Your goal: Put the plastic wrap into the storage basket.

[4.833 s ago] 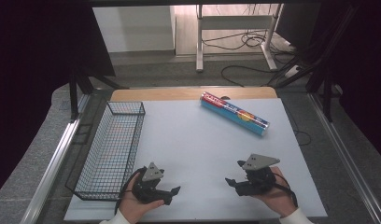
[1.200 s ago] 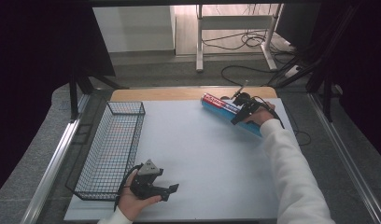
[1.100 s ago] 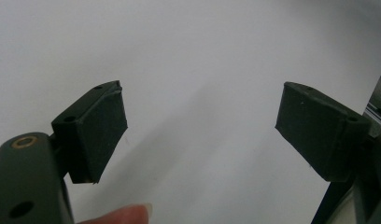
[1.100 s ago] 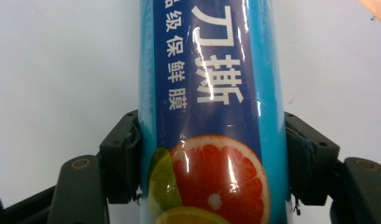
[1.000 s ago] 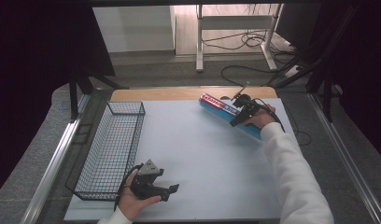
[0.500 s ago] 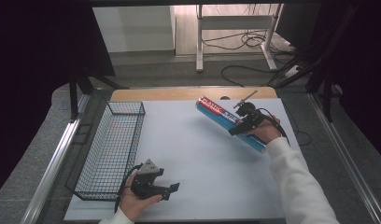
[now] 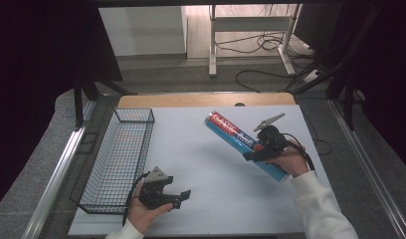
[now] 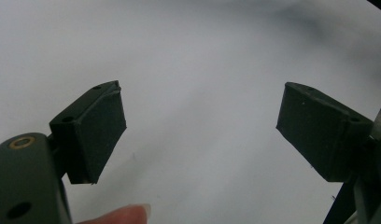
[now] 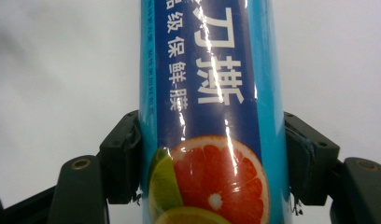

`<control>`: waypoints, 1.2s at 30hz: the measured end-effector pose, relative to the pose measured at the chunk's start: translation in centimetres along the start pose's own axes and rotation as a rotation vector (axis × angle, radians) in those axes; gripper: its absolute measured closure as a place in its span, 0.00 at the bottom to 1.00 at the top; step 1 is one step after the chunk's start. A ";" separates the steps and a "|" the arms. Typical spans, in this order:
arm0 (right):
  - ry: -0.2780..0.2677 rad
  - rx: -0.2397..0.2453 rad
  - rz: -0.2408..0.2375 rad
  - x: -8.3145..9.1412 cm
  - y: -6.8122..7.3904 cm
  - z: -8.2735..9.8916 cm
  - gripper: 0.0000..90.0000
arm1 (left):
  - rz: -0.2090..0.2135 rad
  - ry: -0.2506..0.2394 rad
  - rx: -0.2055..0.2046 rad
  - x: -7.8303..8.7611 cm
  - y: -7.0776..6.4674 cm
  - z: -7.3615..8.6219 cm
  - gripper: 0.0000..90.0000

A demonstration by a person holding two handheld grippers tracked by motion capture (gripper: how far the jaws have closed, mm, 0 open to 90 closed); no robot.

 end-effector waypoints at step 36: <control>-0.075 0.012 -0.139 -0.9 7.8 1.6 0.35 | 0.090 -0.107 0.063 2.2 0.1 -2.2 0.07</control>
Point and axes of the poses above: each handheld gripper's, and its own axes: x roughly backward along the jaws, z roughly out of its underside, y roughly to its left, the point moved 7 cm from there along -x, roughly forward along the jaws, and after that the axes turned 12 degrees about y, right-handed, at the moved point
